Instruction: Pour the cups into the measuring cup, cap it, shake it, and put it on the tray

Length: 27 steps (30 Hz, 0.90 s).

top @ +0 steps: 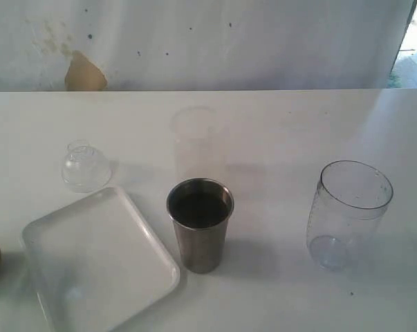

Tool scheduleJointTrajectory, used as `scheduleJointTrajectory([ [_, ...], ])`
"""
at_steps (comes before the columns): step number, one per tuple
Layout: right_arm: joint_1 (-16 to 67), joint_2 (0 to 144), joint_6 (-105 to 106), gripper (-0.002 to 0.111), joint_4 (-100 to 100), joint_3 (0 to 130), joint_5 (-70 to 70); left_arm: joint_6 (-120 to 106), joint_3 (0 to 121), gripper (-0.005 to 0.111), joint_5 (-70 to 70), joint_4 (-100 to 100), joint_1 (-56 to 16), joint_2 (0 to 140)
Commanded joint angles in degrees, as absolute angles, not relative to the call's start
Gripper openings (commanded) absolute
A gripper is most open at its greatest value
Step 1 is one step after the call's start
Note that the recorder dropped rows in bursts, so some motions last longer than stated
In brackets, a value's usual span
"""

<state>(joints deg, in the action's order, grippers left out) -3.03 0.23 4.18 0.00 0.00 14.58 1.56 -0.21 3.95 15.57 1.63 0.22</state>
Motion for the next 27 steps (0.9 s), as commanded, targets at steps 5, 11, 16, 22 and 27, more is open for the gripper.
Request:
scheduleJointTrajectory([
  [5,-3.4,0.0,4.3,0.000,0.0,0.0,14.1,5.4,0.0,0.105,7.4,15.4,1.6,0.0],
  [11,-3.4,0.0,4.3,0.000,0.0,0.0,14.1,7.3,0.0,0.105,7.7,8.6,1.6,12.1],
  [16,-3.4,0.0,4.3,0.000,0.0,0.0,14.1,7.3,0.0,0.105,12.3,6.7,1.6,31.5],
  [22,-3.4,0.0,4.3,0.000,0.0,0.0,14.1,8.3,0.0,0.105,18.2,2.6,1.6,46.1],
  [27,-3.4,0.0,4.3,0.000,0.0,0.0,14.1,14.0,0.0,0.105,22.9,-7.8,1.6,52.9],
])
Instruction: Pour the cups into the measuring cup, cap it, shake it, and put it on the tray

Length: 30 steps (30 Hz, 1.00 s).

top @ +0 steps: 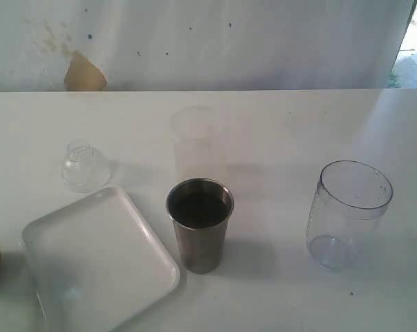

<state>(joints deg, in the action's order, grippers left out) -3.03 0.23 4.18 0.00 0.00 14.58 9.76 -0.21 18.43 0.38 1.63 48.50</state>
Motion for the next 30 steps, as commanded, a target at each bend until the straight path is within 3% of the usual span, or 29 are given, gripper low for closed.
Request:
scheduleJointTrajectory([
  [1,-3.4,0.0,4.3,0.000,0.0,0.0,14.1,15.3,0.0,0.105,24.3,-10.5,1.6,54.4],
  [12,-3.4,0.0,4.3,0.000,0.0,0.0,14.1,8.6,0.0,0.105,34.4,-5.3,1.6,71.0],
  [30,-3.4,0.0,4.3,0.000,0.0,0.0,14.1,3.1,0.0,0.105,46.0,2.8,1.6,86.2],
])
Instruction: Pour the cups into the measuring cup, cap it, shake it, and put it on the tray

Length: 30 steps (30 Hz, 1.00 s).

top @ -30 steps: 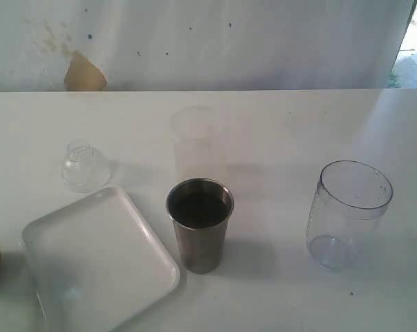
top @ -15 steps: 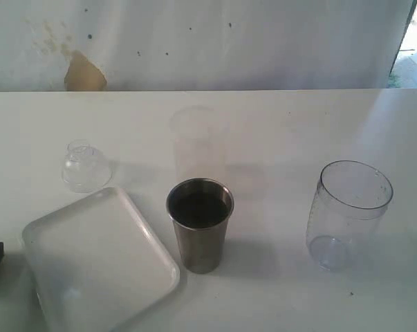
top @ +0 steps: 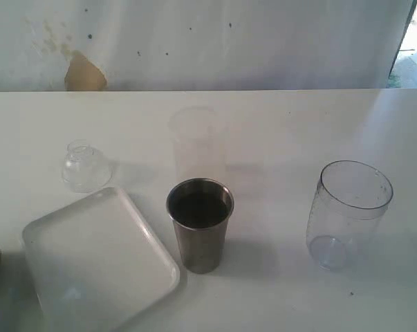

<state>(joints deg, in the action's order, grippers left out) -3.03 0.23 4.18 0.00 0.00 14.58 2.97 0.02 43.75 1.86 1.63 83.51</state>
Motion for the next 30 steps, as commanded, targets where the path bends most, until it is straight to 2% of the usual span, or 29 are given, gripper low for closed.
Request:
scheduleJointTrajectory([
  [1,-3.4,0.0,4.3,0.000,0.0,0.0,14.1,3.5,0.0,0.105,46.0,2.6,1.6,87.0],
  [30,-3.4,0.0,4.3,0.000,0.0,0.0,14.1,4.0,5.5,0.105,49.7,2.5,1.6,100.7],
])
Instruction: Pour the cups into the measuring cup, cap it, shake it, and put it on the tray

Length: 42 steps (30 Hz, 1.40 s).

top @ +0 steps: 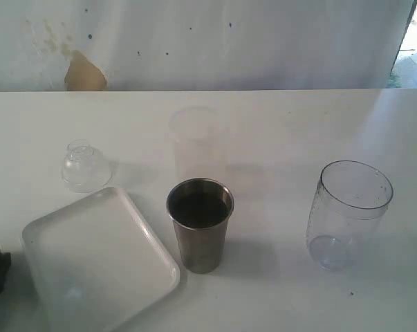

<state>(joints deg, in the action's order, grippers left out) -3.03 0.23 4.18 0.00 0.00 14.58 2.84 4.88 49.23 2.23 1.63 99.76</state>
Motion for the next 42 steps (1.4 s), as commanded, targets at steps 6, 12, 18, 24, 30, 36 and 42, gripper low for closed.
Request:
scheduleJointTrajectory([
  [6,-3.4,0.0,4.3,0.000,0.0,0.0,14.1,3.9,5.5,0.097,50.0,2.5,1.6,100.7],
  [12,-3.4,0.0,4.3,0.000,0.0,0.0,14.1,4.1,5.5,0.000,48.3,-4.1,1.6,100.7],
  [18,-3.4,0.0,4.3,0.000,0.0,0.0,14.1,8.7,7.7,0.000,51.7,-3.0,1.6,100.6],
  [24,-3.4,0.0,4.3,0.000,0.0,0.0,14.1,10.5,14.5,0.000,41.7,-3.9,1.6,97.0],
  [30,-3.4,0.0,4.3,0.000,0.0,0.0,14.1,11.5,22.8,0.000,28.7,-5.9,1.6,88.7],
  [36,-3.4,0.0,4.3,0.000,0.0,0.0,14.1,24.2,34.6,0.000,12.5,-18.0,-0.9,80.8],
  [42,-3.4,0.0,4.3,0.000,0.0,0.0,14.1,27.5,55.0,0.000,0.0,-20.8,-20.9,81.9],
])
